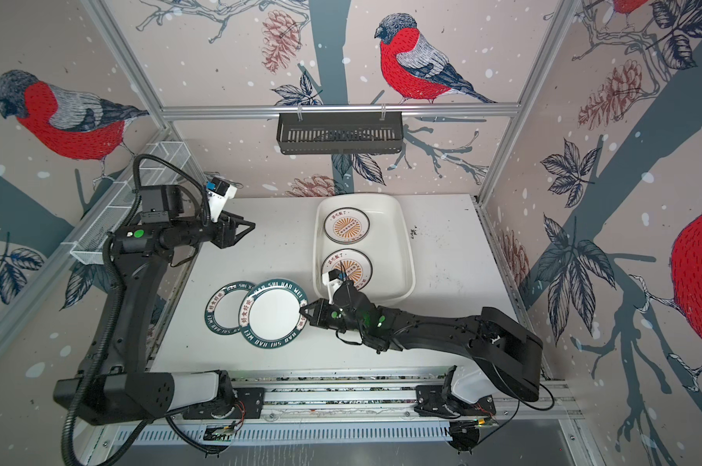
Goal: Place the plates into the plastic bin on the countertop
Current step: 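Carry the plate over the bin and lower it onto the nearer stack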
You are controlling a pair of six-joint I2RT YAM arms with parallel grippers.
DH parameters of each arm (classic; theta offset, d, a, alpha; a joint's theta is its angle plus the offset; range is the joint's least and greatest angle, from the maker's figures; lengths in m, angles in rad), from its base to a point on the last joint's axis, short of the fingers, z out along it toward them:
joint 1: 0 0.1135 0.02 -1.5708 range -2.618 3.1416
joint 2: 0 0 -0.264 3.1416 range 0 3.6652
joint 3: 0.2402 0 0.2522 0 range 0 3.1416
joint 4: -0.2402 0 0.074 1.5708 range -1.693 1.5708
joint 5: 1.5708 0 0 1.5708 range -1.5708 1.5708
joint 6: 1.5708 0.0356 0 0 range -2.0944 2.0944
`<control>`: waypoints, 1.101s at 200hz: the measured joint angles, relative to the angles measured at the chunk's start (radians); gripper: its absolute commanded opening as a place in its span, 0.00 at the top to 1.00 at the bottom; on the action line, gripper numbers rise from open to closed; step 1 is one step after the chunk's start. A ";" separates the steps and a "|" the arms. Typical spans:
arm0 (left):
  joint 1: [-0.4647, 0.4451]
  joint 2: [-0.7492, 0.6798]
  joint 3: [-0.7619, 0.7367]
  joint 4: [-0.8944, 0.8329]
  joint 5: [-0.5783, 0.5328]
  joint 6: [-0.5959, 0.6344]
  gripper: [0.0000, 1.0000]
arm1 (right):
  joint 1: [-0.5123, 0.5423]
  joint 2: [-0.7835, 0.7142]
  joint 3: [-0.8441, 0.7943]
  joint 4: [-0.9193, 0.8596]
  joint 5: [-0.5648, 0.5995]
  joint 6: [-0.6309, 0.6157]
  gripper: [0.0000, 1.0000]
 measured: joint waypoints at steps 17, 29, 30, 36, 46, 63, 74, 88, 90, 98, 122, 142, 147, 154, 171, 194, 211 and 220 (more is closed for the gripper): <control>0.000 -0.010 -0.004 0.000 -0.001 -0.001 0.50 | -0.101 -0.037 0.040 -0.094 -0.055 -0.057 0.98; 0.000 -0.012 -0.006 0.000 -0.001 -0.001 0.50 | -0.174 -0.053 0.069 -0.156 -0.096 -0.103 0.98; 0.000 -0.012 -0.006 0.000 -0.001 -0.001 0.50 | -0.185 -0.054 0.073 -0.164 -0.101 -0.110 0.98; 0.000 -0.012 -0.008 0.000 -0.001 -0.001 0.50 | -0.224 -0.058 0.087 -0.194 -0.122 -0.134 0.98; 0.000 -0.012 -0.011 -0.001 -0.001 -0.001 0.50 | -0.295 -0.064 0.106 -0.240 -0.160 -0.175 0.98; 0.000 -0.008 -0.021 0.000 0.001 0.000 0.50 | -0.415 -0.064 0.127 -0.305 -0.209 -0.240 0.98; 0.000 -0.007 -0.031 0.001 0.003 0.000 0.50 | -0.487 -0.060 0.139 -0.343 -0.236 -0.280 0.98; 0.000 -0.007 -0.043 0.000 0.010 0.000 0.50 | -0.560 -0.041 0.160 -0.378 -0.267 -0.330 0.98; 0.000 -0.007 -0.045 0.000 0.011 0.001 0.50 | -0.571 -0.036 0.163 -0.384 -0.272 -0.338 0.98; 0.000 -0.007 -0.050 0.002 0.014 0.002 0.50 | -0.602 -0.019 0.178 -0.406 -0.289 -0.364 0.98; 0.000 -0.007 -0.065 0.010 0.017 0.007 0.50 | -0.669 0.051 0.227 -0.454 -0.323 -0.446 0.98; 0.000 -0.006 -0.076 0.010 0.016 0.023 0.50 | -0.707 0.110 0.236 -0.461 -0.355 -0.491 0.98; 0.000 -0.005 -0.079 0.011 0.016 0.027 0.50 | -0.716 0.126 0.236 -0.462 -0.363 -0.500 0.98; 0.000 -0.004 -0.086 0.011 0.015 0.032 0.50 | -0.726 0.146 0.236 -0.463 -0.369 -0.510 0.98; 0.000 0.000 -0.103 0.012 0.015 0.046 0.50 | -0.745 0.190 0.238 -0.463 -0.381 -0.534 0.98; 0.000 0.006 -0.116 0.011 0.018 0.049 0.50 | -0.756 0.241 0.243 -0.455 -0.399 -0.559 0.98; 0.000 0.019 -0.114 0.015 0.018 0.048 0.50 | -0.760 0.269 0.243 -0.452 -0.415 -0.564 0.98; 0.000 0.027 -0.112 0.015 0.018 0.048 0.50 | -0.762 0.283 0.243 -0.446 -0.420 -0.566 0.98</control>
